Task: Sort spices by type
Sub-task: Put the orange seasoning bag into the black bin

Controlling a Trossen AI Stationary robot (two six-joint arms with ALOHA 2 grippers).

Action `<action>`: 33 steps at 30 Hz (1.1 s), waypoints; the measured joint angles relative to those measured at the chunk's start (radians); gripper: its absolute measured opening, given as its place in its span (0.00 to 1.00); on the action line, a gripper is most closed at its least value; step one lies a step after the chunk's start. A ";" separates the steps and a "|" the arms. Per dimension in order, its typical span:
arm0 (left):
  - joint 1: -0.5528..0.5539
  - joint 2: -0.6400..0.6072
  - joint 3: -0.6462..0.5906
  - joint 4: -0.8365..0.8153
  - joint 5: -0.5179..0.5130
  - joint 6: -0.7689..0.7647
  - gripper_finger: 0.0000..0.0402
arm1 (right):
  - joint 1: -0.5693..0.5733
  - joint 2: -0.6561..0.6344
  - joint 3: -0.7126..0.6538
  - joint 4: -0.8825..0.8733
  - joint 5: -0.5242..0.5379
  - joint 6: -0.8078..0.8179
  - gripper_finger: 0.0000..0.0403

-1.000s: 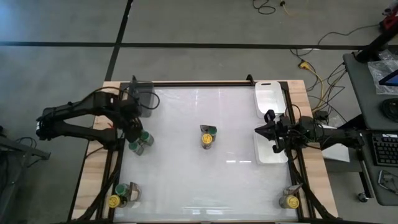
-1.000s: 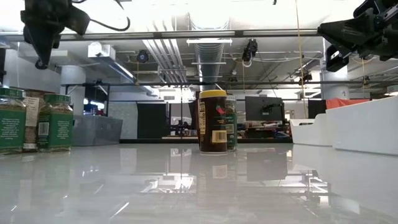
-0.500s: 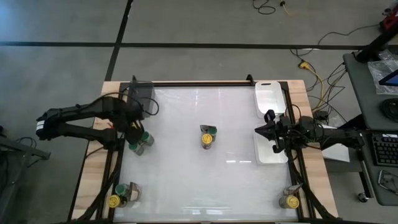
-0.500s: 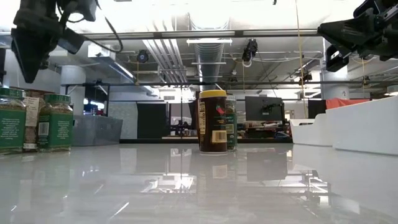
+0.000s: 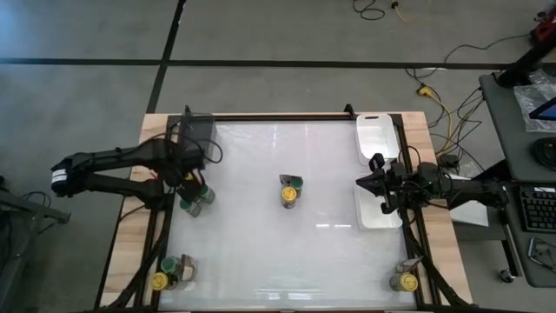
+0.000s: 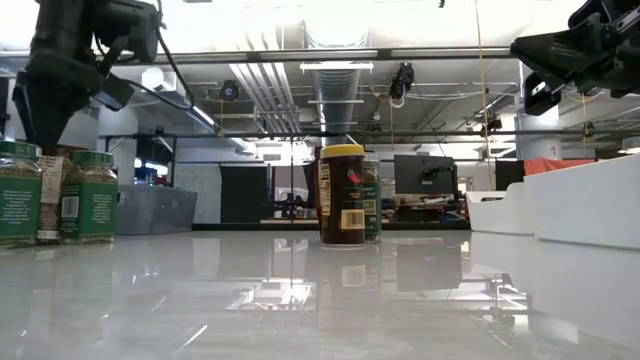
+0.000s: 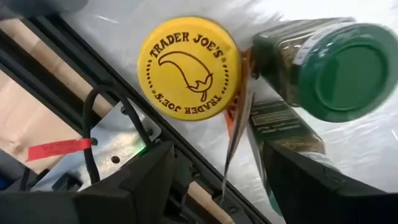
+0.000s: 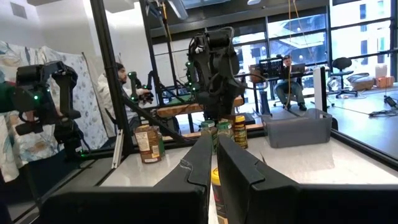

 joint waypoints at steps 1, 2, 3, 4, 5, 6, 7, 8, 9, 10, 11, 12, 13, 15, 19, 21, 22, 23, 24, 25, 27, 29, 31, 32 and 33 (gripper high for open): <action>0.000 0.000 -0.012 0.012 0.000 -0.003 0.58 | 0.000 0.000 0.000 0.000 0.000 0.000 0.04; 0.000 0.002 -0.017 0.018 0.000 -0.004 0.57 | 0.000 0.000 0.000 0.000 0.000 0.000 0.04; 0.000 0.006 -0.012 0.019 -0.002 -0.007 0.57 | 0.000 0.000 0.000 0.000 0.000 0.000 0.04; -0.001 0.008 -0.008 0.035 -0.003 -0.008 0.57 | 0.000 0.000 0.000 0.000 0.000 0.000 0.04; 0.000 0.010 -0.007 0.047 -0.003 -0.010 0.57 | 0.000 0.000 0.000 0.000 0.000 0.000 0.04; 0.000 0.012 -0.007 0.049 -0.004 -0.011 0.57 | 0.000 0.000 0.000 0.000 0.000 0.000 0.04; -0.001 0.015 -0.007 0.050 -0.002 -0.011 0.57 | 0.000 0.000 0.000 0.000 0.000 0.000 0.04; -0.001 0.019 -0.006 0.051 0.001 -0.012 0.57 | 0.000 0.000 0.000 0.000 0.000 0.000 0.04; -0.001 0.024 -0.006 0.050 0.005 -0.015 0.57 | 0.000 0.000 0.000 0.000 0.000 0.000 0.04; 0.000 0.029 -0.006 0.050 0.009 -0.015 0.57 | 0.000 0.000 0.000 0.000 0.000 0.000 0.04; -0.001 0.035 -0.006 0.050 0.010 -0.020 0.57 | 0.000 0.000 0.000 0.000 0.000 0.000 0.04; -0.001 0.041 -0.006 0.049 0.011 -0.024 0.57 | 0.000 0.000 0.000 0.000 0.000 0.000 0.04; -0.001 0.047 -0.006 0.049 0.011 -0.030 0.57 | 0.000 0.000 0.000 0.000 0.000 0.000 0.04; -0.001 0.059 -0.006 0.050 0.011 -0.034 0.57 | 0.000 0.000 0.000 0.000 0.000 0.000 0.04; -0.001 0.069 -0.006 0.050 0.011 -0.040 0.57 | 0.000 0.000 0.000 0.000 0.000 0.000 0.04; -0.001 0.069 -0.006 0.050 0.013 -0.053 0.57 | 0.000 0.000 0.000 0.000 0.000 0.000 0.04; -0.004 0.068 -0.006 0.050 0.016 -0.064 0.57 | 0.000 0.000 0.000 0.000 0.000 0.000 0.04; -0.008 0.066 -0.006 0.050 0.020 -0.077 0.57 | 0.000 0.000 0.000 0.000 0.000 0.000 0.04; -0.016 0.063 -0.006 0.050 0.025 -0.092 0.57 | 0.000 0.000 0.000 0.000 0.000 0.000 0.04; -0.025 0.060 -0.006 0.050 0.029 -0.107 0.57 | 0.000 0.000 0.000 0.000 0.000 0.000 0.04; -0.047 0.056 -0.004 0.056 0.037 -0.137 0.57 | 0.000 0.000 0.000 0.000 0.000 0.000 0.04; -0.067 0.055 -0.003 0.055 0.038 -0.165 0.57 | 0.000 0.000 0.000 0.000 0.000 0.000 0.04; -0.086 0.055 -0.003 0.057 0.039 -0.190 0.57 | 0.000 0.000 0.000 0.000 0.000 0.000 0.04; -0.094 0.056 -0.003 0.057 0.039 -0.202 0.57 | 0.000 0.000 0.000 0.000 0.000 0.000 0.04; -0.101 0.056 -0.003 0.057 0.039 -0.216 0.57 | 0.000 0.000 0.000 0.000 0.000 0.000 0.04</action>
